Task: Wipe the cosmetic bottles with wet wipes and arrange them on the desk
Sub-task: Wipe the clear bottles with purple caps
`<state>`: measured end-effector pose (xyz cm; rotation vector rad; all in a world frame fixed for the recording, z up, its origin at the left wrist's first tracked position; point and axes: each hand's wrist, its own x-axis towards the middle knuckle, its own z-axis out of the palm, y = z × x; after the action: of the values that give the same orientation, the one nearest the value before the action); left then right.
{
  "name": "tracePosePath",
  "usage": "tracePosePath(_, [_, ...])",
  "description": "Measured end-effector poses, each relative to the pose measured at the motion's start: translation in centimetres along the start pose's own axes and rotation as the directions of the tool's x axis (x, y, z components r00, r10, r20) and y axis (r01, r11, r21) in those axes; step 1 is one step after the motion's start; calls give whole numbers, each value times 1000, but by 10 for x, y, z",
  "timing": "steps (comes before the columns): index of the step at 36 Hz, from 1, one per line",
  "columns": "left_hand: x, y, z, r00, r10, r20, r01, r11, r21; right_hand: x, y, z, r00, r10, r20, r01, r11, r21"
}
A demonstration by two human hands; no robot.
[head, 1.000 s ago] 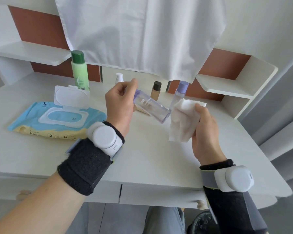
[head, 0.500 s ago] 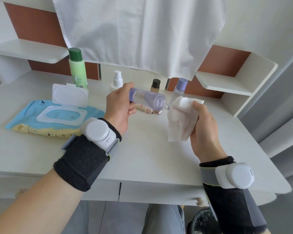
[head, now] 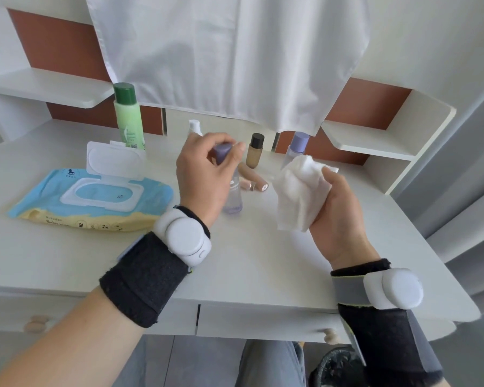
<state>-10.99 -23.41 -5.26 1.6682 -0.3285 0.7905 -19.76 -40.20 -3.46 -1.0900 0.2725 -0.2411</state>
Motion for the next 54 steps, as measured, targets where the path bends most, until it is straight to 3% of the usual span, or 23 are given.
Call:
tracePosePath(6, [-4,4,3,992,75,99,-82,994,68,-5,-2,2,971,31,238,-61,991,120])
tracePosePath(15, [-10,12,4,975,132,181,-154,982,114,1,0,-2,958,72,278,-130,972,198])
tracePosePath(18, [-11,16,3,975,157,155,-172,981,86,1,0,-4,956,67,286,-136,964,230])
tracePosePath(21, [-12,24,-1,953,296,64,-299,953,43,0,-1,-4,950,54,307,-132,962,239])
tracePosePath(25, [-25,33,0,910,404,91,-388,909,-150,-2,-3,-6,947,32,321,-130,948,289])
tracePosePath(29, [-38,39,5,900,328,286,-198,894,-403,-3,-3,-7,956,-5,293,-84,953,292])
tracePosePath(32, [-46,42,7,858,109,502,212,815,-539,-3,-2,-10,963,10,268,-78,966,245])
tracePosePath(35, [-44,39,8,647,-79,758,623,627,-467,-2,-2,-17,977,41,211,-83,978,193])
tracePosePath(37, [-41,40,9,502,-122,856,750,553,-361,-3,-2,-20,986,63,155,-85,987,137])
tracePosePath(39, [-41,42,9,415,-146,898,809,511,-291,-4,-3,-22,996,61,70,-66,996,68])
tracePosePath(42, [-41,41,9,366,-150,918,809,539,-234,-4,-2,-25,998,42,-47,-44,998,-36])
tracePosePath(47, [-40,36,6,372,-209,905,771,613,-175,-6,-3,-26,996,13,-93,-24,993,-114])
tracePosePath(54, [-39,38,6,404,-274,872,780,601,-173,-10,-6,-29,998,34,43,-30,996,-83])
